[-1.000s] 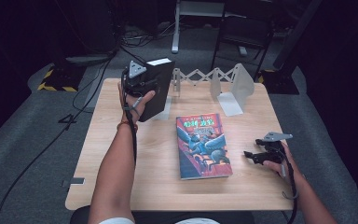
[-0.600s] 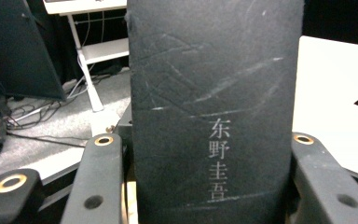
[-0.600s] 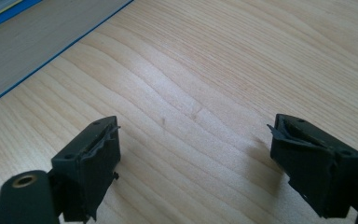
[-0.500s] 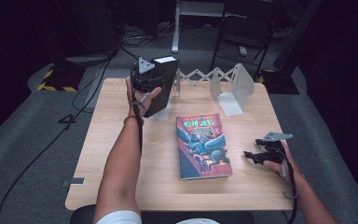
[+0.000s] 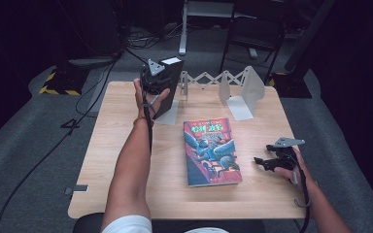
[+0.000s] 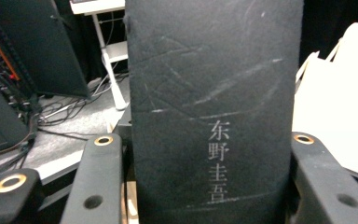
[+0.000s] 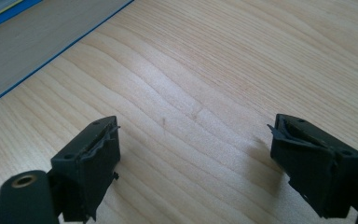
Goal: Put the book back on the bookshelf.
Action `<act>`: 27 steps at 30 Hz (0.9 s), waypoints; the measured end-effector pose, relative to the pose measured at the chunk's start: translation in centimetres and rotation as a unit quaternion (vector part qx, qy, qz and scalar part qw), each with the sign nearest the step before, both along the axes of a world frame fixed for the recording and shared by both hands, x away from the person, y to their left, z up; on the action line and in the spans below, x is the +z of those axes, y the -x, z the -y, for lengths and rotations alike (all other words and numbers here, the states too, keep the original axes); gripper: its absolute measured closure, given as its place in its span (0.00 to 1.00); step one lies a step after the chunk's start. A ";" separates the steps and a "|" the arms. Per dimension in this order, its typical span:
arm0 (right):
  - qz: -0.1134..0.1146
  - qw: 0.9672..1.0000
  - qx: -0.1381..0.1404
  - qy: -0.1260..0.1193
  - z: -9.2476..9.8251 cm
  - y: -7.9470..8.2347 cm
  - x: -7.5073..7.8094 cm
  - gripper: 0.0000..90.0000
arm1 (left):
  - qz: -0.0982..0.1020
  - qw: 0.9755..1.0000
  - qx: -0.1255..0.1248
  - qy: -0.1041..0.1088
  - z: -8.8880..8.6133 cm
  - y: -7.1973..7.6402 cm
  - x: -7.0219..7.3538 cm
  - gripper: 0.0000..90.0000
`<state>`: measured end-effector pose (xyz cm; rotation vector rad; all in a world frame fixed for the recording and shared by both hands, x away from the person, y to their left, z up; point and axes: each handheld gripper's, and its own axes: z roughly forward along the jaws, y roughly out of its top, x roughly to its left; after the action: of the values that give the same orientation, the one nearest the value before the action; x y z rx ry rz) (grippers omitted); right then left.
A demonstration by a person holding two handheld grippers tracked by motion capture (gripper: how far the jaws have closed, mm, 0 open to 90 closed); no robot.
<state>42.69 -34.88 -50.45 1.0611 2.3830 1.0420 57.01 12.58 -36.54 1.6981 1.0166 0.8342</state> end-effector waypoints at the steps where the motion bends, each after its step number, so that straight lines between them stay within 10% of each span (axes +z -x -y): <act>1: 0.000 1.000 0.000 0.000 0.0 0.0 0.0 0.18 | 0.000 1.000 0.000 -0.001 0.1 0.0 -0.1 0.58; 27: 0.000 1.000 0.000 0.000 -0.1 0.0 0.0 0.18 | 0.015 0.999 -0.002 0.038 -2.2 3.6 -3.0 0.57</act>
<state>42.70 -34.83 -50.46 1.0606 2.3826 1.0423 53.43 14.79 -39.49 1.6186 1.0124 0.8055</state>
